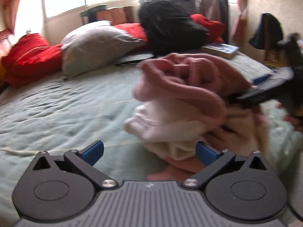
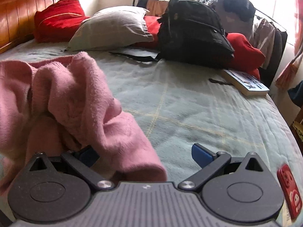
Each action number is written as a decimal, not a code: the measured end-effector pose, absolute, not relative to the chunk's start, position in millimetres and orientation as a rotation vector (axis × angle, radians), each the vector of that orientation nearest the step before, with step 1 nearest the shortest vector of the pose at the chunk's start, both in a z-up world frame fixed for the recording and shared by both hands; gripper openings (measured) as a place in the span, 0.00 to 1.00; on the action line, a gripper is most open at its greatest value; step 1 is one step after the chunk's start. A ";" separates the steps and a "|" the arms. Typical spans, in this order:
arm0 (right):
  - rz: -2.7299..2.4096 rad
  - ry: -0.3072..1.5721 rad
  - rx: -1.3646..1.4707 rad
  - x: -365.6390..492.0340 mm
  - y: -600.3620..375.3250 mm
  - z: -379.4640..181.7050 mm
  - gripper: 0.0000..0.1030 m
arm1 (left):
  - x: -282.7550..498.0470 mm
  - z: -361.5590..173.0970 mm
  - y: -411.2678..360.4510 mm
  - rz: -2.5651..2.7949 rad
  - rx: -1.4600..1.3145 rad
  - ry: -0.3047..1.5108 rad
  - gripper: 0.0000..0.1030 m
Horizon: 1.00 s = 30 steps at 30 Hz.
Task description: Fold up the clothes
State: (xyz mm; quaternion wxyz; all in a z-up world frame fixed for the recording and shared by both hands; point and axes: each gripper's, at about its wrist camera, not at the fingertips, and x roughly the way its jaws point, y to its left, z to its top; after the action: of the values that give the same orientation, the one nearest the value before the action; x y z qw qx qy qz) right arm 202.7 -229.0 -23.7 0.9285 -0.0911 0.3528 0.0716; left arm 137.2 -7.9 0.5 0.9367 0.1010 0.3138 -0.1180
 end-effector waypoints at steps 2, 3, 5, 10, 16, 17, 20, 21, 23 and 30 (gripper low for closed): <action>0.148 0.728 -0.179 209.8 -227.3 -26.1 1.00 | 134.6 0.8 -10.9 -0.271 0.204 0.648 0.99; 0.147 0.726 -0.175 212.0 -227.8 -25.9 1.00 | 133.3 1.0 -12.4 -0.286 0.203 0.652 0.99; 0.137 0.717 -0.169 214.5 -231.3 -24.6 1.00 | 132.8 0.7 -16.7 -0.307 0.206 0.655 0.99; 0.091 0.701 -0.146 216.8 -250.1 -21.0 1.00 | 148.8 -3.0 -28.2 -0.256 0.240 0.641 0.99; 0.134 0.716 -0.114 225.3 -261.2 -25.5 1.00 | 160.6 -9.0 -26.3 -0.253 0.212 0.669 0.99; 0.149 0.718 -0.110 226.7 -260.9 -26.5 1.00 | 161.9 -11.1 -26.9 -0.261 0.209 0.681 0.99; 0.134 0.705 -0.131 234.8 -256.6 -28.0 1.00 | 165.8 -14.6 -27.3 -0.249 0.222 0.691 0.99; 0.125 0.699 -0.141 237.8 -255.0 -28.5 1.00 | 167.1 -14.8 -26.9 -0.233 0.233 0.686 0.99; 0.101 0.690 -0.153 244.2 -253.8 -29.1 1.00 | 170.6 -13.3 -22.3 -0.209 0.233 0.677 0.99; 0.041 0.705 -0.117 269.0 -277.5 -30.8 1.00 | 185.2 -7.8 -7.5 -0.143 0.215 0.666 0.99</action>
State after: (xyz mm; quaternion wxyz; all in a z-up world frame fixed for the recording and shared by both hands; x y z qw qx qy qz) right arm 269.0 -277.5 -30.8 0.9366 -0.0571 0.3451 0.0201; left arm 185.2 -7.5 -7.8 0.9369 0.1053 0.3258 -0.0700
